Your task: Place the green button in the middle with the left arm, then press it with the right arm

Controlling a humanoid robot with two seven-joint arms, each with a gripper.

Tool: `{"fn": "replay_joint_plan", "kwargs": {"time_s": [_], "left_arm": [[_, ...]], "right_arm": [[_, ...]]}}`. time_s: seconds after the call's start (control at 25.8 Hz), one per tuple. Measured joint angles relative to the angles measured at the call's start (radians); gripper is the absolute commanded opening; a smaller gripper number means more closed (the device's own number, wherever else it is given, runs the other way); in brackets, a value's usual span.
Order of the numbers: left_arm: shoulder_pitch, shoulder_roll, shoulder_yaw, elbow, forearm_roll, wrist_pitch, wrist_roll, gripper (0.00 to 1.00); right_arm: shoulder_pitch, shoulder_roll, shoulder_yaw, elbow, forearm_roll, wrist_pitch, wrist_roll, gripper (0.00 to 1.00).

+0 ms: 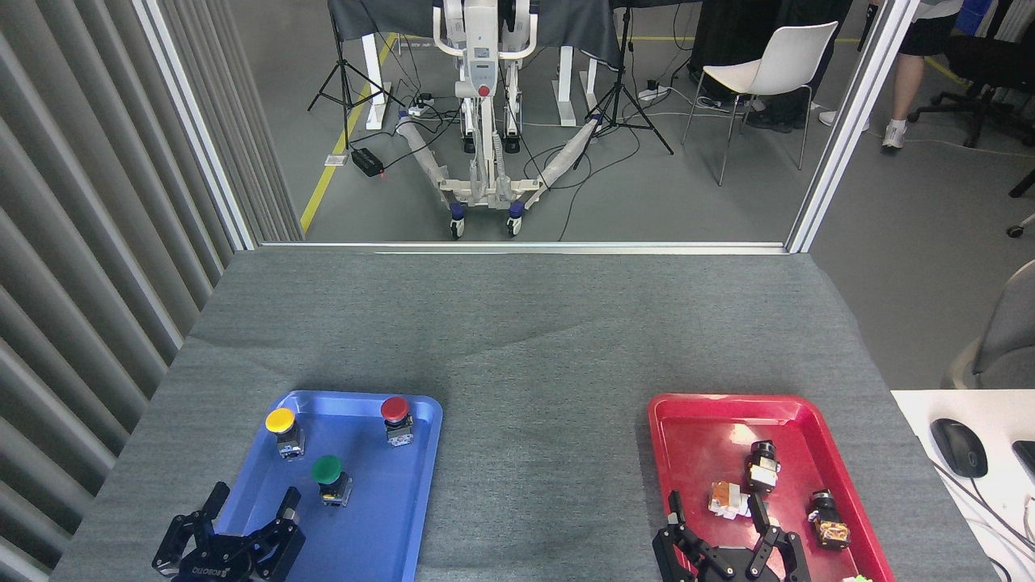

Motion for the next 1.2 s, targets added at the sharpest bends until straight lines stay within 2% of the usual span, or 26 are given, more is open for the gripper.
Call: {"fn": "replay_joint_plan", "kwargs": {"time_s": [1.2], "left_arm": [[-0.01, -0.004, 0.002, -0.007, 0.002, 0.002, 0.006, 1.0]], "right_arm": [[0.0, -0.001, 0.001, 0.0, 0.0, -0.001, -0.003, 1.0]]}}
